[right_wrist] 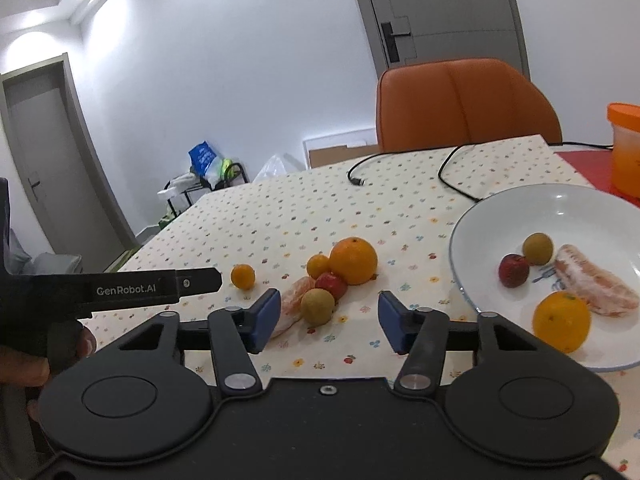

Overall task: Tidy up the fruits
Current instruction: 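Move both open tools back toward the fruit pile, then grasp a small tangerine with the left tool while the right tool grasps a green-brown fruit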

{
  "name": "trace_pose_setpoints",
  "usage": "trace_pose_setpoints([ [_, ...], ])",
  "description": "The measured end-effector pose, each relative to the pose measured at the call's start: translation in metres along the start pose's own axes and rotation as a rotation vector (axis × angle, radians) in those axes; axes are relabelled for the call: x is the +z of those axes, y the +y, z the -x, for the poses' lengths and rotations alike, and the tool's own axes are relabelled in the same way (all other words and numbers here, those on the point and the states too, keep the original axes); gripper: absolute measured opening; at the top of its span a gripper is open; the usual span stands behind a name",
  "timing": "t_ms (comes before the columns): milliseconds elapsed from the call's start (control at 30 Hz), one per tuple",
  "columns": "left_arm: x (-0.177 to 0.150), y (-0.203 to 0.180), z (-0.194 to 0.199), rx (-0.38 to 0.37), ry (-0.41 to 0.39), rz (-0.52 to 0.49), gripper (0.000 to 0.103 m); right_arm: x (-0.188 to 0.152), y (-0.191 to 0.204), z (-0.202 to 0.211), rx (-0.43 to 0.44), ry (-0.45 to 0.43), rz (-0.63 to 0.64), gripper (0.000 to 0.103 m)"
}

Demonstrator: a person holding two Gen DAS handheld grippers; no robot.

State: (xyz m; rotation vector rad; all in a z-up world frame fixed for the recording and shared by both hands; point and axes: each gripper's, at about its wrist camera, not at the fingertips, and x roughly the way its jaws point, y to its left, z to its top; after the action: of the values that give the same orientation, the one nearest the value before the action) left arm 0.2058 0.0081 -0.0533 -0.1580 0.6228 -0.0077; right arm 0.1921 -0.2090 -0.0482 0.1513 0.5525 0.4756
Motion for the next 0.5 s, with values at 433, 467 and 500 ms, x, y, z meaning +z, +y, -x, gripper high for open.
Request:
trace_pose_setpoints([
  [433, 0.005, 0.001, -0.033, -0.002, 0.039, 0.005, 0.044, 0.005, 0.002, -0.032, 0.02, 0.06, 0.012, 0.039],
  [467, 0.005, 0.001, -0.035, -0.002, 0.041, 0.005, 0.044, 0.006, 0.002, -0.034, 0.018, 0.062, 0.013, 0.038],
  [500, 0.005, 0.001, -0.036, -0.002, 0.043, 0.004, 0.043, 0.006, 0.002, -0.037, 0.018, 0.067, 0.013, 0.037],
])
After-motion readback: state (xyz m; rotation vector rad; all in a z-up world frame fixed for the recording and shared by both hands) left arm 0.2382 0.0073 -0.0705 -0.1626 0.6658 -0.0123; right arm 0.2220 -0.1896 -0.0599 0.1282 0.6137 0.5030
